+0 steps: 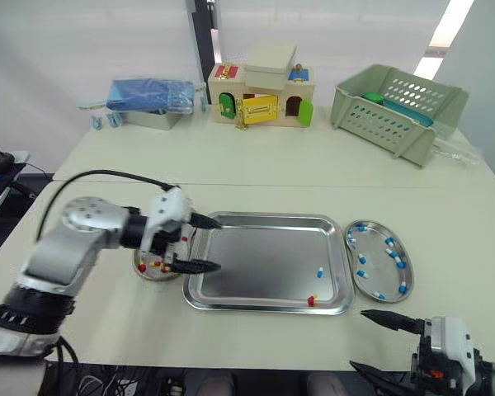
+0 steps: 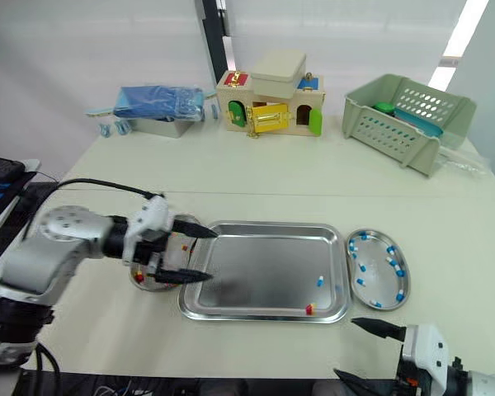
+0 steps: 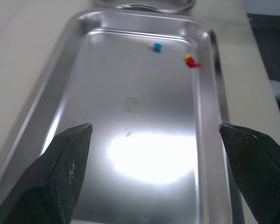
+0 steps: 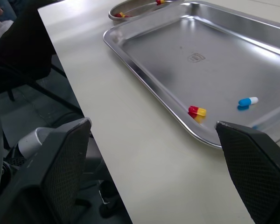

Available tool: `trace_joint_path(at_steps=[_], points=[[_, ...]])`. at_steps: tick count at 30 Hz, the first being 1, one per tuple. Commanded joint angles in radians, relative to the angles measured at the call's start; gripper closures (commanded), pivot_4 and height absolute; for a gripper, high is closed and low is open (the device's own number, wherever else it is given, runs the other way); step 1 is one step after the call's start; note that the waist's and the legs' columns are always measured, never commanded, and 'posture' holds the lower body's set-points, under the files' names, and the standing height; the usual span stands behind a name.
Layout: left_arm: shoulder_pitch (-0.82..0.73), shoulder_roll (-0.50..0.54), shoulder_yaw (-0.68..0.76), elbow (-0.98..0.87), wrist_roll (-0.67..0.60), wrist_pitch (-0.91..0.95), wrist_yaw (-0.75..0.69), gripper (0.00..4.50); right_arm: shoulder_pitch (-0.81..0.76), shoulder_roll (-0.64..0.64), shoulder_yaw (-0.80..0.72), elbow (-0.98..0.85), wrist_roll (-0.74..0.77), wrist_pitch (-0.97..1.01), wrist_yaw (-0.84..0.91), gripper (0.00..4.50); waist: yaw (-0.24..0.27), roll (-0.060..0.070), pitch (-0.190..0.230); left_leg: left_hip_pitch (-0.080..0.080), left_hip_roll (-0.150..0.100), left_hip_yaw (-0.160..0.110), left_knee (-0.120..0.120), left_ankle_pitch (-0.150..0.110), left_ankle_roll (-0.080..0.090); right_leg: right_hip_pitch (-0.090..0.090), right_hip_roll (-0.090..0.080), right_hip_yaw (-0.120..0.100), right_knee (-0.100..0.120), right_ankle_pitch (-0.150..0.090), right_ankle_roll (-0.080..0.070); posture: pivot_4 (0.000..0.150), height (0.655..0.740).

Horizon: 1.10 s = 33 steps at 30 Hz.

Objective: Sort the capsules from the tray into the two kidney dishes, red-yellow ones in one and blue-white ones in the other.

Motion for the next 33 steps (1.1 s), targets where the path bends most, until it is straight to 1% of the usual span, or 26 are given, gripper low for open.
trace_joint_path(at_steps=[1,6,8,10,12,14,18,20,22,24,29,31,33], points=[[-0.072,-0.104,-0.097,-0.017,0.032,-0.022,-0.027,0.0,0.003,-0.003,0.011,-0.007,-0.024,-0.059,-0.018,0.03,0.003,0.0,0.0,0.0,0.0,0.0,0.0,0.0,0.0,0.0,0.0,0.0,0.0,0.0,0.0,0.15,0.74],[-0.142,-0.236,-0.23,0.052,0.129,-0.148,-0.089,0.0,0.006,-0.011,0.013,0.003,-0.024,-0.075,-0.04,0.03,0.006,0.0,0.0,0.0,0.0,0.0,0.001,0.0,0.0,0.001,0.0,0.0,0.0,0.0,0.0,0.15,0.74],[-0.167,-0.279,-0.259,0.094,0.152,-0.191,-0.112,0.0,0.004,-0.008,0.018,0.0,-0.019,-0.076,-0.052,0.03,0.007,0.0,0.0,0.0,0.0,0.0,0.002,0.0,0.0,0.001,0.0,0.0,0.0,0.0,0.0,0.15,0.74],[-0.202,-0.343,-0.292,0.173,0.181,-0.309,-0.158,0.0,0.006,-0.004,0.027,0.006,-0.024,-0.082,-0.06,0.03,0.01,0.0,0.0,0.0,0.0,0.0,0.002,0.0,0.0,0.001,0.0,0.0,0.0,0.0,0.0,0.15,0.74],[-0.268,-0.393,-0.33,0.292,0.201,-0.442,-0.196,0.0,0.005,0.003,0.03,0.015,-0.025,-0.087,-0.073,0.03,0.012,-0.001,0.0,-0.001,-0.001,-0.001,0.003,0.0,0.0,0.001,0.0,-0.001,0.0,0.0,0.0,0.15,0.74],[-0.342,-0.422,-0.37,0.401,0.208,-0.532,-0.205,0.0,0.004,0.006,0.032,0.026,-0.029,-0.099,-0.08,0.03,0.011,-0.001,0.0,-0.001,-0.001,-0.001,0.004,0.0,0.0,0.002,0.0,-0.001,0.0,0.0,0.0,0.15,0.74],[-0.487,-0.445,-0.523,0.588,0.249,-0.664,-0.205,0.0,0.023,0.002,0.064,0.061,-0.066,-0.151,-0.068,0.03,0.01,-0.001,0.0,-0.001,-0.001,-0.001,0.004,0.0,0.0,0.001,0.0,-0.001,0.0,0.0,0.0,0.15,0.74],[-0.541,-0.495,-0.535,0.656,0.251,-0.68,-0.205,0.0,0.017,0.008,0.07,0.072,-0.068,-0.157,-0.085,0.03,0.003,-0.001,0.0,-0.001,-0.001,-0.001,0.004,0.0,0.0,0.001,0.0,0.0,-0.001,0.0,0.0,0.15,0.74],[-0.567,-0.525,-0.547,0.691,0.252,-0.695,-0.205,0.0,0.012,0.011,0.073,0.077,-0.069,-0.156,-0.098,0.03,0.011,-0.001,0.001,-0.002,-0.001,-0.002,0.005,0.0,0.001,0.002,0.0,-0.002,0.0,0.0,0.0,0.15,0.74],[-0.585,-0.553,-0.56,0.733,0.258,-0.725,-0.205,0.0,0.009,0.011,0.078,0.071,-0.068,-0.151,-0.11,0.03,0.011,-0.001,0.001,-0.006,-0.002,-0.005,0.01,0.0,0.001,0.001,0.0,-0.003,0.0,0.0,0.001,0.15,0.74],[-0.599,-0.629,-0.516,0.812,0.294,-0.747,-0.205,0.0,0.011,0.005,0.088,0.046,-0.065,-0.136,-0.14,0.03,0.008,-0.001,0.001,-0.007,-0.002,-0.006,0.01,-0.001,0.001,0.001,0.0,-0.004,0.0,0.0,0.001,0.15,0.74],[-0.587,-0.633,-0.487,0.796,0.309,-0.681,-0.195,0.0,0.009,-0.001,0.083,0.038,-0.063,-0.129,-0.148,0.03,0.007,-0.001,0.001,-0.007,-0.002,-0.006,0.01,-0.001,0.001,0.0,0.0,-0.004,0.001,0.0,0.001,0.15,0.74],[-0.555,-0.612,-0.462,0.728,0.299,-0.568,-0.194,0.0,0.007,-0.006,0.077,0.034,-0.059,-0.124,-0.156,0.03,0.005,-0.001,0.0,-0.007,-0.002,-0.006,0.01,-0.001,0.001,0.0,0.0,-0.004,0.001,0.0,0.001,0.15,0.74]])
